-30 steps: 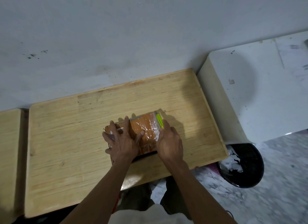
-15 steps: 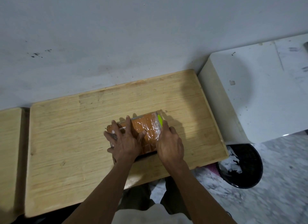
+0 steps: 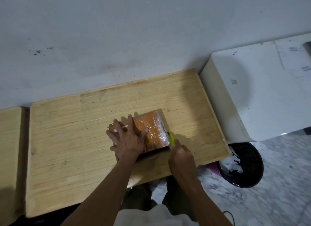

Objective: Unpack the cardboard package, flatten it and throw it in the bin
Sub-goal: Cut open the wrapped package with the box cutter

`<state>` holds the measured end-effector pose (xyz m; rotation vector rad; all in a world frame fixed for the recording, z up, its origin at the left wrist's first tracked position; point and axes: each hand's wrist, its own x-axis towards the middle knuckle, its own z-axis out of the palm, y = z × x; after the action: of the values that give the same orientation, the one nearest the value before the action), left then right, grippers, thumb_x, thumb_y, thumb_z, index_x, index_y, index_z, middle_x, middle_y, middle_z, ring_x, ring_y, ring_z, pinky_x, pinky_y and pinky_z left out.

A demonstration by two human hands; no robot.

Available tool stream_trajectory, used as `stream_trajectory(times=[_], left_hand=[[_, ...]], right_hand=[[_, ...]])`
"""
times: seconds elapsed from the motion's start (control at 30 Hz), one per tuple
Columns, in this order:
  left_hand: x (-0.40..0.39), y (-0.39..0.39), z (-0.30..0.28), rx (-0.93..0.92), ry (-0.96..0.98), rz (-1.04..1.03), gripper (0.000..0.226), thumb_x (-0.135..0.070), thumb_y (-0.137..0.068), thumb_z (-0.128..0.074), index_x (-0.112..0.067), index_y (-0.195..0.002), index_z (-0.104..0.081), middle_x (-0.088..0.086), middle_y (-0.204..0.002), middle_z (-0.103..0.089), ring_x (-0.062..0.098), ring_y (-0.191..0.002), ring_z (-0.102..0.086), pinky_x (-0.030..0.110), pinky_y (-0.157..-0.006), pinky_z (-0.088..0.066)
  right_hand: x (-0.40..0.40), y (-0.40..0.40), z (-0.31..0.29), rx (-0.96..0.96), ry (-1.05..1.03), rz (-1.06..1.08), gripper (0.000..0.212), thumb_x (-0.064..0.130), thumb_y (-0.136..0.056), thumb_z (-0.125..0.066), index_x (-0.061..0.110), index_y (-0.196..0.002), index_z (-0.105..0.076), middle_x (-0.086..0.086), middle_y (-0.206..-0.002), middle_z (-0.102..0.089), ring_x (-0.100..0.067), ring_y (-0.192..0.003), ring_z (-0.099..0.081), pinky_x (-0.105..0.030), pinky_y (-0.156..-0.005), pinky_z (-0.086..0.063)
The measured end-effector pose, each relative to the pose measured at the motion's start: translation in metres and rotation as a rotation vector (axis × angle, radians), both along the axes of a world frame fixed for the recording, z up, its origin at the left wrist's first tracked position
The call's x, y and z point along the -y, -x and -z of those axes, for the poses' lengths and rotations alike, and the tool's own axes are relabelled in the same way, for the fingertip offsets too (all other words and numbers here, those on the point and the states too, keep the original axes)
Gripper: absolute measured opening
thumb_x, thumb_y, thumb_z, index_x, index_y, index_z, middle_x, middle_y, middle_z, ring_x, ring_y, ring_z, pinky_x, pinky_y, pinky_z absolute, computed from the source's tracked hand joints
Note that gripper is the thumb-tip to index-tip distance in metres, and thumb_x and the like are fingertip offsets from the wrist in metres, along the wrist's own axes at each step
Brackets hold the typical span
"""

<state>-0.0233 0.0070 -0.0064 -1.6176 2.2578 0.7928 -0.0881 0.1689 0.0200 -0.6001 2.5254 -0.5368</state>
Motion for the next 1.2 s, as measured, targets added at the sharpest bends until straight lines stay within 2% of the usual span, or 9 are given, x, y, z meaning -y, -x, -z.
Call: stream_trajectory(times=[0.07, 0.2, 0.33, 0.43, 0.57, 0.73, 0.93, 1.2], left_hand=[[0.0, -0.001, 0.0, 0.01, -0.001, 0.0, 0.084, -0.083, -0.082, -0.037, -0.054, -0.149, 0.005, -0.004, -0.162, 0.022, 0.047, -0.147, 0.016, 0.073, -0.104, -0.029], [-0.001, 0.0, 0.0, 0.015, -0.013, -0.004, 0.084, -0.082, -0.082, -0.038, -0.056, -0.148, 0.006, -0.005, -0.162, 0.023, 0.046, -0.147, 0.017, 0.073, -0.105, -0.028], [-0.001, 0.001, -0.001, 0.01, -0.01, -0.01, 0.084, -0.081, -0.083, -0.041, -0.056, -0.148, 0.005, -0.005, -0.162, 0.024, 0.046, -0.147, 0.017, 0.073, -0.106, -0.026], [-0.001, 0.001, -0.001, 0.007, -0.013, -0.014, 0.083, -0.08, -0.084, -0.042, -0.056, -0.149, 0.004, -0.005, -0.162, 0.024, 0.045, -0.147, 0.018, 0.073, -0.106, -0.025], [-0.001, 0.001, -0.001, 0.007, -0.015, -0.017, 0.083, -0.079, -0.084, -0.043, -0.056, -0.149, 0.003, -0.005, -0.163, 0.023, 0.045, -0.147, 0.018, 0.074, -0.106, -0.024], [-0.001, 0.002, 0.0, 0.01, -0.007, -0.019, 0.084, -0.08, -0.084, -0.043, -0.056, -0.149, 0.004, -0.005, -0.162, 0.023, 0.045, -0.148, 0.018, 0.074, -0.106, -0.024], [-0.001, 0.001, 0.002, 0.012, 0.005, -0.016, 0.083, -0.081, -0.083, -0.042, -0.057, -0.148, 0.003, -0.006, -0.162, 0.022, 0.045, -0.147, 0.016, 0.074, -0.105, -0.027], [-0.002, 0.002, 0.002, 0.02, 0.01, -0.012, 0.082, -0.081, -0.083, -0.041, -0.056, -0.148, 0.003, -0.006, -0.161, 0.022, 0.046, -0.147, 0.016, 0.074, -0.104, -0.028]], right_hand=[[0.0, 0.002, -0.004, -0.039, 0.096, 0.05, 0.04, 0.01, -0.097, -0.041, 0.013, -0.137, -0.049, -0.006, -0.077, -0.055, -0.02, -0.064, -0.056, -0.021, -0.053, -0.037], [0.024, 0.017, -0.021, -0.092, 0.212, 0.025, 0.047, 0.004, -0.095, -0.047, 0.01, -0.141, -0.047, -0.016, -0.086, -0.063, -0.03, -0.075, -0.063, -0.03, -0.063, -0.045], [0.043, 0.028, -0.025, -0.085, 0.199, -0.014, 0.05, 0.004, -0.093, -0.05, 0.015, -0.142, -0.045, -0.014, -0.09, -0.063, -0.031, -0.081, -0.064, -0.032, -0.064, -0.045], [0.046, 0.029, -0.022, -0.067, 0.212, -0.01, 0.049, 0.003, -0.093, -0.049, 0.016, -0.141, -0.045, -0.013, -0.09, -0.064, -0.031, -0.079, -0.065, -0.04, -0.067, -0.055], [0.049, 0.03, -0.018, -0.058, 0.221, 0.0, 0.047, 0.005, -0.095, -0.048, 0.014, -0.14, -0.046, -0.011, -0.089, -0.064, -0.027, -0.077, -0.065, -0.042, -0.068, -0.057], [0.049, 0.03, -0.015, -0.061, 0.245, 0.007, 0.044, 0.007, -0.097, -0.048, 0.012, -0.14, -0.047, -0.011, -0.089, -0.065, -0.026, -0.078, -0.065, -0.041, -0.07, -0.057], [0.05, 0.03, -0.013, -0.075, 0.25, 0.0, 0.044, 0.008, -0.098, -0.048, 0.013, -0.141, -0.047, -0.013, -0.091, -0.066, -0.027, -0.08, -0.065, -0.033, -0.067, -0.053], [0.057, 0.033, -0.014, -0.056, 0.182, -0.018, 0.046, 0.003, -0.094, -0.051, 0.011, -0.14, -0.047, -0.013, -0.093, -0.066, -0.027, -0.082, -0.066, -0.039, -0.072, -0.058]])
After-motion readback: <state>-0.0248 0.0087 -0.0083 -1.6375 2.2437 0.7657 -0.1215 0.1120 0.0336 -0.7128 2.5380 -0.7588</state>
